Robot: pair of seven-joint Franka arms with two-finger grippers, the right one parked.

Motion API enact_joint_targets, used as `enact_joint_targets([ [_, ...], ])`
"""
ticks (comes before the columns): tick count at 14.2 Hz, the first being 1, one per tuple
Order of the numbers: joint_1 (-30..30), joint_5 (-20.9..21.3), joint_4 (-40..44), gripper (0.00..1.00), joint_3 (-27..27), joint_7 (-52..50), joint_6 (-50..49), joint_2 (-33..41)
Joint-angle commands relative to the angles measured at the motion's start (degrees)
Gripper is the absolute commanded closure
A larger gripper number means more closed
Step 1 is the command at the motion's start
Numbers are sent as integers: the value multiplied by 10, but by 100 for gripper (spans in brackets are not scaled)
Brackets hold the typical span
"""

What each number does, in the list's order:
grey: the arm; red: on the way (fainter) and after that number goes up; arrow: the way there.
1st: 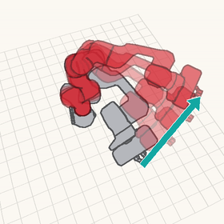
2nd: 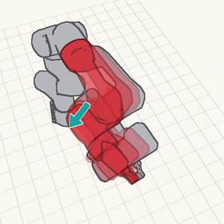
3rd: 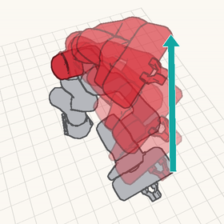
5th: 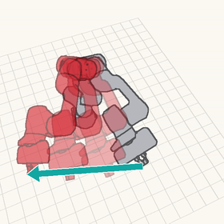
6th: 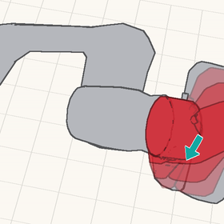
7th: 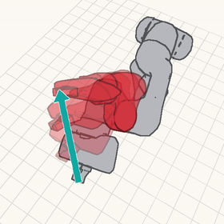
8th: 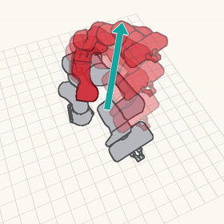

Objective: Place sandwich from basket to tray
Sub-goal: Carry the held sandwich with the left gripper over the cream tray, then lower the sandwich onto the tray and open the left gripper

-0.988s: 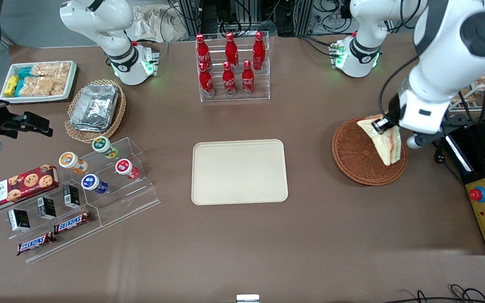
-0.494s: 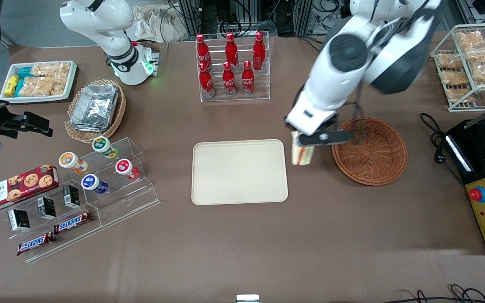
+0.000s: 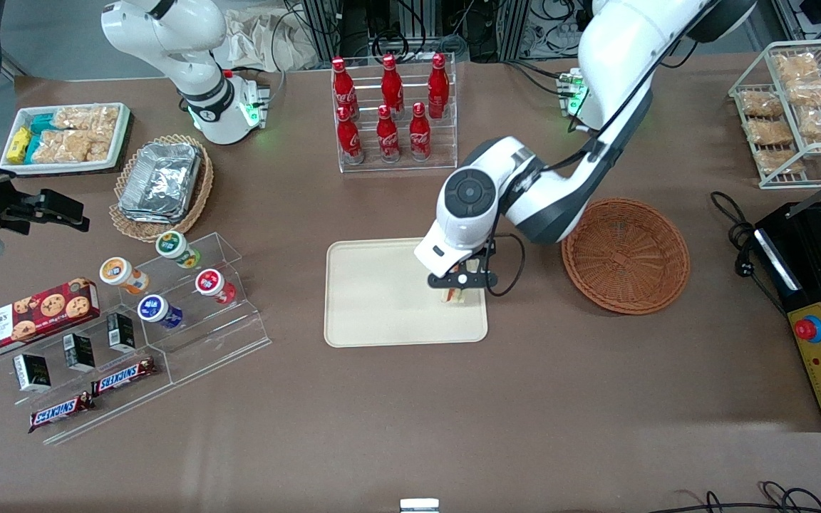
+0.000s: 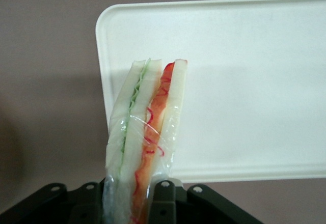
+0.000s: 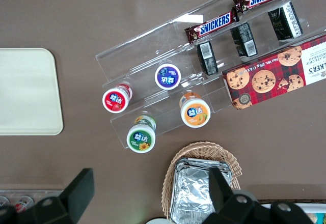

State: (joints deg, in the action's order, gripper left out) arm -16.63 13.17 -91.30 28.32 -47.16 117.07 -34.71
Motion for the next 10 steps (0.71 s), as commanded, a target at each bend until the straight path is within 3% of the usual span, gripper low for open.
enact_joint_targets([
  [1,-5,38,19,100,-1,-21,12,-33],
  [3,-3,41,20,100,-5,-48,26,-51],
  [6,-4,81,22,100,-10,-66,39,-82],
  [7,-4,81,21,65,-10,-66,40,-83],
  [8,-4,89,22,1,-10,-64,40,-90],
  [10,-2,101,26,0,-10,-65,40,-88],
])
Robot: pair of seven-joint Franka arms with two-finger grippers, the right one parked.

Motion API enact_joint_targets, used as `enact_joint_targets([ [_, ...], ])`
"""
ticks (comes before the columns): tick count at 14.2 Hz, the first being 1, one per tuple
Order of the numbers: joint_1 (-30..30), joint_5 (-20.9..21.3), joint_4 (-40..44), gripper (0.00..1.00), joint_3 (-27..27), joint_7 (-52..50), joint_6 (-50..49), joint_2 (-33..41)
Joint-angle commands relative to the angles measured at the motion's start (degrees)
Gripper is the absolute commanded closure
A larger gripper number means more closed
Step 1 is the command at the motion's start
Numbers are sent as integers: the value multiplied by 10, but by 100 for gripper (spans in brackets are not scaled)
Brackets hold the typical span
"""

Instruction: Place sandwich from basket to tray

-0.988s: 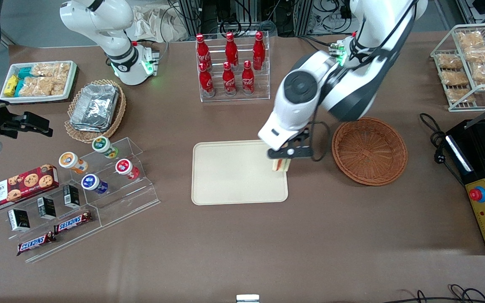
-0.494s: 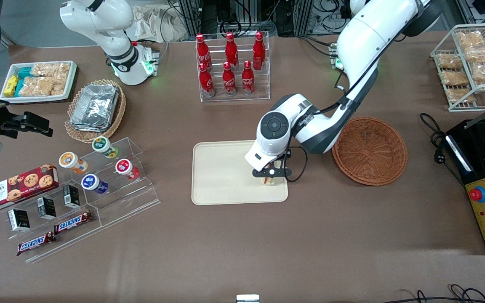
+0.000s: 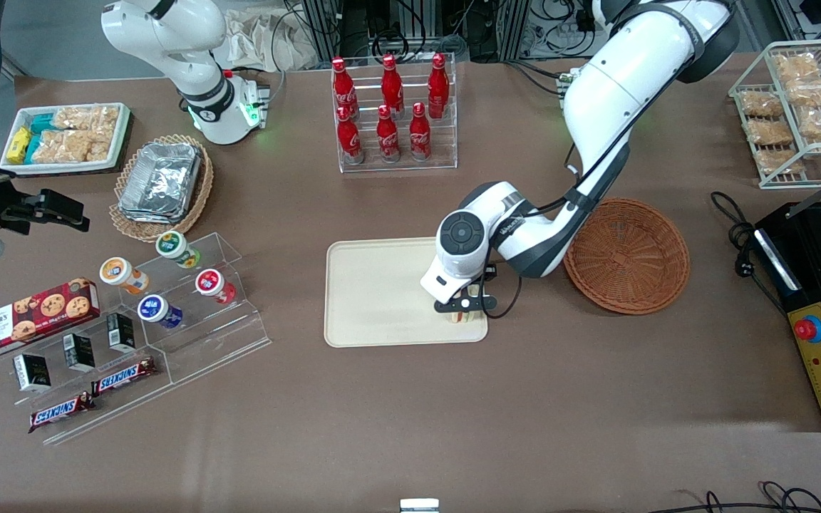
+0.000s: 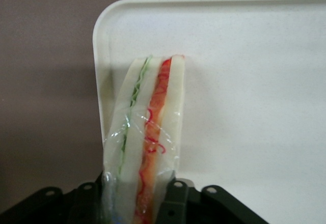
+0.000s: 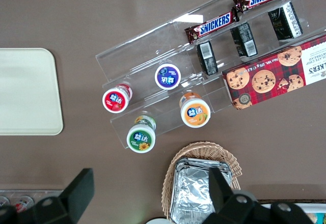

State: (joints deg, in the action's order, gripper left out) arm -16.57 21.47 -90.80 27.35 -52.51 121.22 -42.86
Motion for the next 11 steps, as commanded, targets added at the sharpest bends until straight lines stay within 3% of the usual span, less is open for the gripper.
enact_joint_targets([
  [1,1,19,26,0,1,-10,-7,3],
  [5,7,-7,54,0,0,-25,-58,94],
  [9,105,-96,66,0,2,-15,-181,251],
  [11,125,-102,62,0,-19,14,-227,302],
])
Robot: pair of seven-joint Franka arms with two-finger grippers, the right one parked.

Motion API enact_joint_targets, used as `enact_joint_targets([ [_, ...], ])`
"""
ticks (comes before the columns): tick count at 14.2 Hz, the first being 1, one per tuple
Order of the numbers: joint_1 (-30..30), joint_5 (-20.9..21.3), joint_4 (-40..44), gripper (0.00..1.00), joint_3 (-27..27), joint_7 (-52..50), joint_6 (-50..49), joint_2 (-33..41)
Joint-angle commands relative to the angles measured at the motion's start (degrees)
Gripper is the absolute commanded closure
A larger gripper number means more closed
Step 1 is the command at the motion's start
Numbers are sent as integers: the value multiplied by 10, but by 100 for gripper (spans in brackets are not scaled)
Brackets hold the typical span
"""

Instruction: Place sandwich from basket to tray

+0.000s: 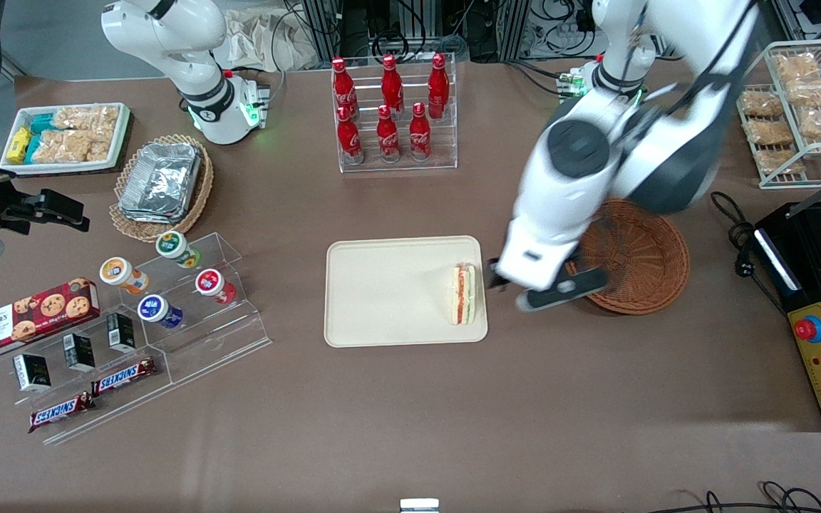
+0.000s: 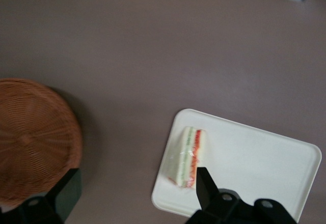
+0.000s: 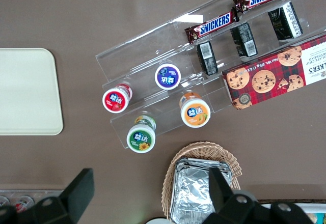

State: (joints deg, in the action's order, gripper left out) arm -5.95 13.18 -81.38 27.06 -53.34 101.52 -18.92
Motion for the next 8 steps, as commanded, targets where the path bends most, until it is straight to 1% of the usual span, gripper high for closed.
enact_joint_targets([
  [1,5,-31,-34,0,-63,52,-56,80],
  [2,-12,-55,-44,0,-102,100,-79,107],
  [3,-16,-85,-61,0,-144,168,-86,140],
  [4,-18,-104,-88,0,-181,241,-90,174],
  [7,-32,-111,-179,0,-283,472,-91,265],
  [8,-34,-110,-188,0,-300,510,-96,275],
])
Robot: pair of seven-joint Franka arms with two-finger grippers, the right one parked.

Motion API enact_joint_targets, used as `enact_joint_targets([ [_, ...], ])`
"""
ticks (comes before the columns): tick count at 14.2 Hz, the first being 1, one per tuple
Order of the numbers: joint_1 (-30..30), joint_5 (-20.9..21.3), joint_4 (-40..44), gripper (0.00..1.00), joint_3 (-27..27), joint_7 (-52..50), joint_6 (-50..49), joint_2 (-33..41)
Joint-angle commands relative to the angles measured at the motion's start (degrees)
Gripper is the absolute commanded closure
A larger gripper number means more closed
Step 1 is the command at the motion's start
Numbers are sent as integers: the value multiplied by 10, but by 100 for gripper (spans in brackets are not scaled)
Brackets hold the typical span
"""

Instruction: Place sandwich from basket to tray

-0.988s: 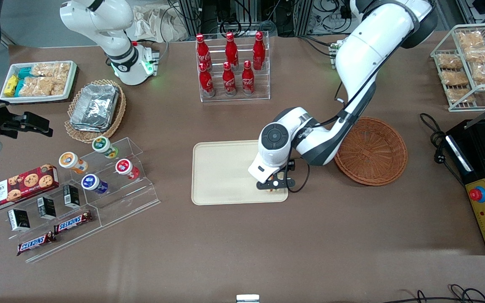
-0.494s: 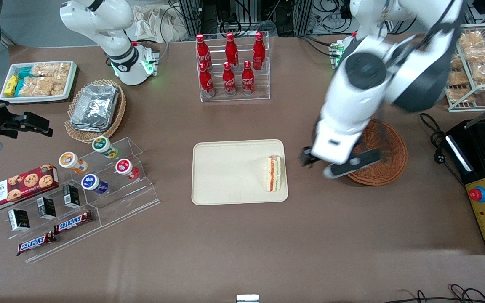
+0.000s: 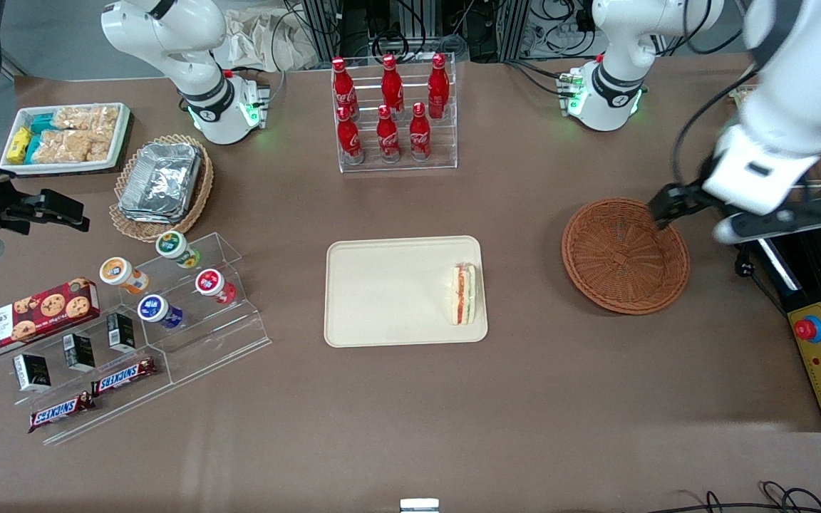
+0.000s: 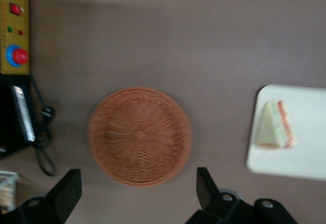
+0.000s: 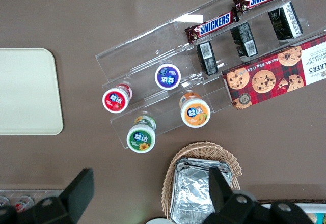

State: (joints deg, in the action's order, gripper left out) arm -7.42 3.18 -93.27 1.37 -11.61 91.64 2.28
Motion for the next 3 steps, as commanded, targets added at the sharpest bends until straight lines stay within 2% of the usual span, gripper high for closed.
enact_joint_targets([
  [1,-15,-10,-56,0,-45,103,-11,59],
  [3,-10,0,-12,0,-47,112,-42,32],
])
